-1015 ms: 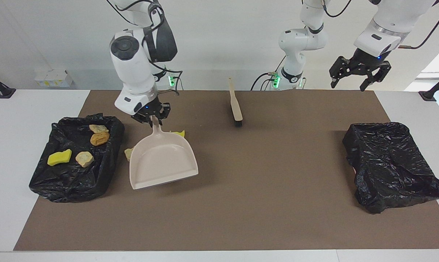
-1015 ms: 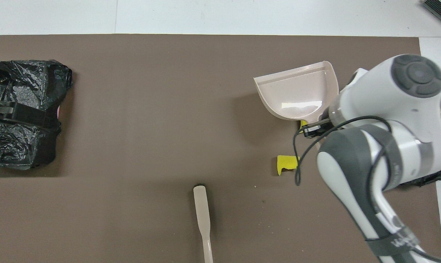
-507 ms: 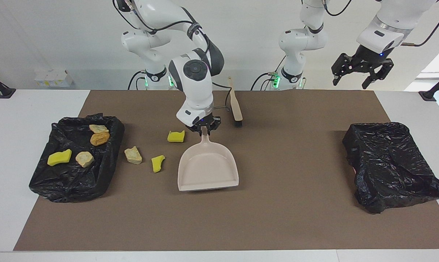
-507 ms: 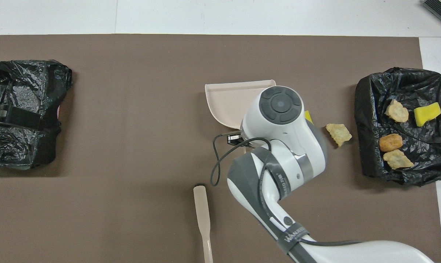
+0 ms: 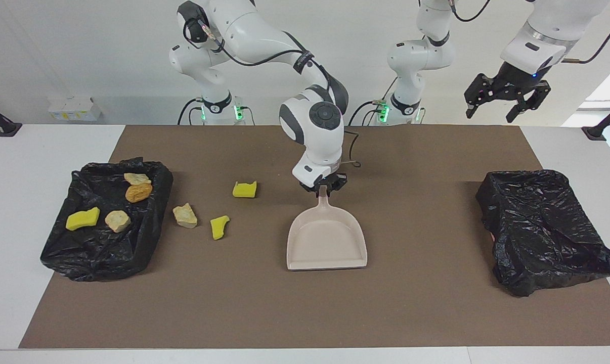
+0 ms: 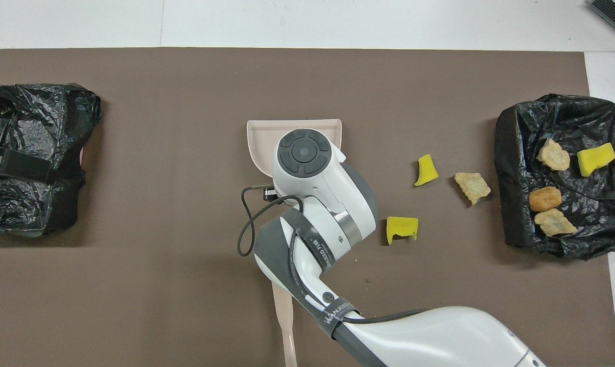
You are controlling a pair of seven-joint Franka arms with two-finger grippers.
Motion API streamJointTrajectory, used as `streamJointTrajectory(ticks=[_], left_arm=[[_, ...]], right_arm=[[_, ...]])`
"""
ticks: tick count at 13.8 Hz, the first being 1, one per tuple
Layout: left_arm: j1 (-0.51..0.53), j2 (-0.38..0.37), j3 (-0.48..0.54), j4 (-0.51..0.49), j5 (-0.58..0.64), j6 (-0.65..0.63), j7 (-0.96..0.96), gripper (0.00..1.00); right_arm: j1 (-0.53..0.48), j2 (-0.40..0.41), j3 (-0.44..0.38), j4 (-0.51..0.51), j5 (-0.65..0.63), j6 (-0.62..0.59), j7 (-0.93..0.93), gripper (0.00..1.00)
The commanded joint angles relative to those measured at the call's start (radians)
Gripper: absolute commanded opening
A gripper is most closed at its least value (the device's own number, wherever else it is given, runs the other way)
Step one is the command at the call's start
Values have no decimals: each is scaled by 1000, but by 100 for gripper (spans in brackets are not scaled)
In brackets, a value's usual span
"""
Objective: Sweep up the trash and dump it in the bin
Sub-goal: 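Set the dustpan down on the mat and release it with the right gripper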
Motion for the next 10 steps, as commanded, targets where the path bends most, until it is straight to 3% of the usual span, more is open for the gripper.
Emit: streamJointTrajectory(ticks=[1,2,3,4,5,10], left_arm=[[13,-29,-6,-30,-5,0,9,100],[13,-28,-6,-30,-5,5,12,100],[14,-28,-4,-28,-4,6,13,100],[14,-28,-4,-30,-4,6,12,100],[14,-28,-4,-30,-4,6,10,100],[13,-29,-6,-30,-4,-3,6,100]], right_arm=[[1,17,-5,25,33,21,10,0],[-4,17,-5,23,44,49,13,0],[-2,17,-5,23,73,66,22,17],[-4,17,-5,22,80,66,25,67],[-4,15,-5,20,64,69,26,100],[-2,-33,-5,5,65,5,11,100]])
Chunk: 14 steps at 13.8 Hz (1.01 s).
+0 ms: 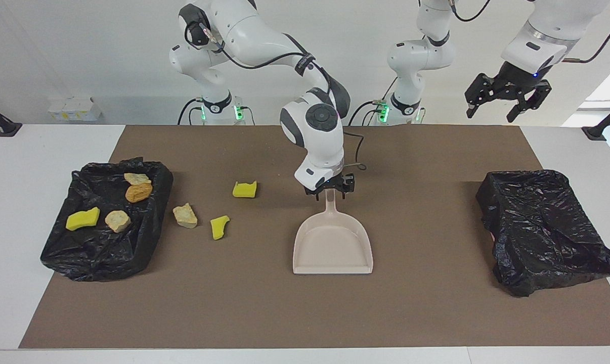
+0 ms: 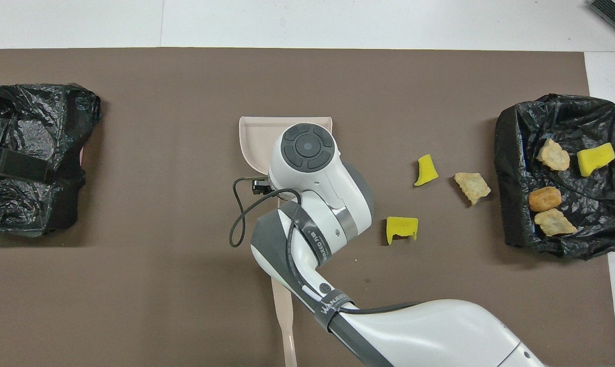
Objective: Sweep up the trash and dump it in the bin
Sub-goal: 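Set the dustpan down on the mat and release it with the right gripper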
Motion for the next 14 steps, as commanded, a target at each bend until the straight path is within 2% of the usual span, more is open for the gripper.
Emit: streamJointTrajectory(ticks=[1,4,5,7,10,12,14], left_arm=[[14,-28,-6,-30,-2,-6,6,100],[11,-30,-4,-32,-2,-9,7,100],[3,-31,-3,-33,-2,-8,9,100],[-33,-31,63,-35,-2,-1,16,100],[-51,-31,74,-36,-2,3,18,100],[-103,-31,137,-38,-4,6,19,100],[-86,-30,135,-35,-7,11,21,100]], right_arm=[[-12,-61,1,-15,16,-94,7,100],[2,-134,2,-64,33,-189,16,100],[8,-179,5,-120,42,-193,18,100],[61,-256,13,-222,45,-193,29,100],[110,-349,14,-364,46,-191,107,100],[144,-411,14,-456,48,-186,119,100],[169,-475,14,-573,54,-151,122,100]])
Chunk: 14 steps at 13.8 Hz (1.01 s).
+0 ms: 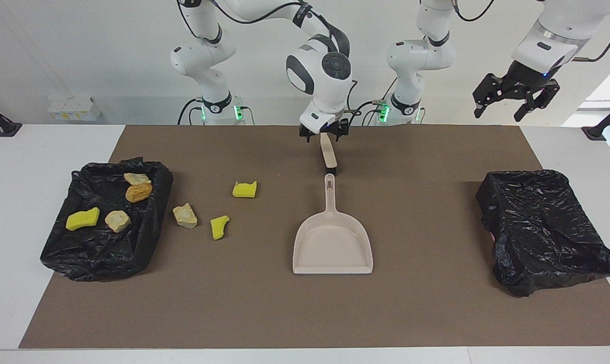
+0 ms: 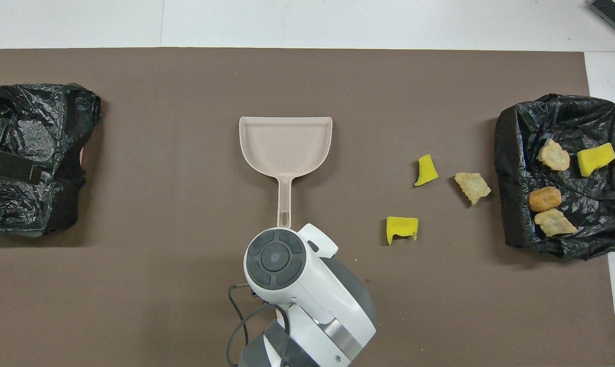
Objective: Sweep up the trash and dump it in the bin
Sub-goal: 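Set the dustpan down on the mat and release it with the right gripper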
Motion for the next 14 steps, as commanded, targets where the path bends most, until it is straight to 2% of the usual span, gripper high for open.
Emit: streamJointTrajectory(ticks=[1,3,6,9,12,14], left_arm=[[-17,-24,26,-33,-7,32,9,100],[-28,-23,26,-33,-7,50,5,100],[-37,-1,12,-27,-10,73,0,100],[-115,44,-6,-36,-4,164,-8,100],[-198,89,-6,-41,-2,226,-80,100],[-256,117,-6,-71,-2,294,-119,100]], right_arm=[[30,-132,-2,-210,48,108,23,100],[70,-172,-2,-309,91,224,67,100],[109,-156,0,-337,94,264,92,100],[133,-141,0,-347,122,294,92,100],[162,-113,0,-351,131,329,89,89],[165,-113,0,-351,134,329,75,77]])
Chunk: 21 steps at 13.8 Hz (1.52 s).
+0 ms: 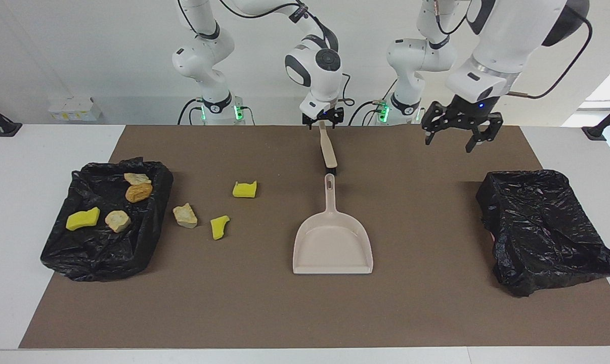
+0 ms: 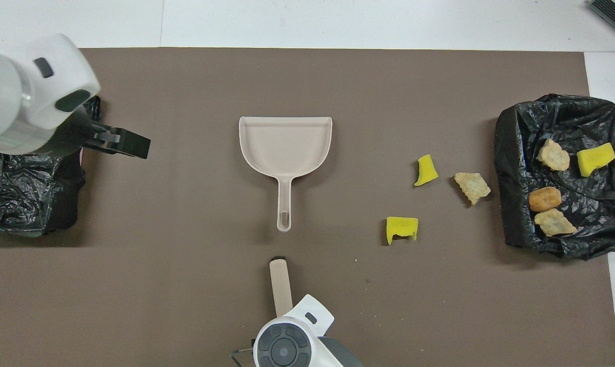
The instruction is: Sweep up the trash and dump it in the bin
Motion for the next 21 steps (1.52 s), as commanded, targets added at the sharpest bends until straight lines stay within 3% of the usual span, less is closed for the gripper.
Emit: streamJointTrajectory(ticks=[1,7,11,14,17,19,21], left_arm=[[-86,26,14,-51,2,99,-64,100],[-221,100,14,-106,2,245,-228,100],[-304,201,14,-135,38,374,-349,100],[-309,204,13,-256,38,516,-349,100],[-337,192,11,-347,36,563,-349,100],[-346,192,11,-382,33,631,-351,100],[-347,194,11,-404,31,644,-345,99]], right_arm=[[3,-4,-2,-14,48,24,-10,76],[20,-10,0,-40,96,22,-45,67],[21,-10,0,-40,130,4,-65,67],[20,-16,-2,-37,130,-76,-70,66],[12,-28,-2,-34,130,-81,-71,63],[9,-28,-2,-34,130,-79,-71,52],[9,-28,-3,-34,130,-79,-68,25]])
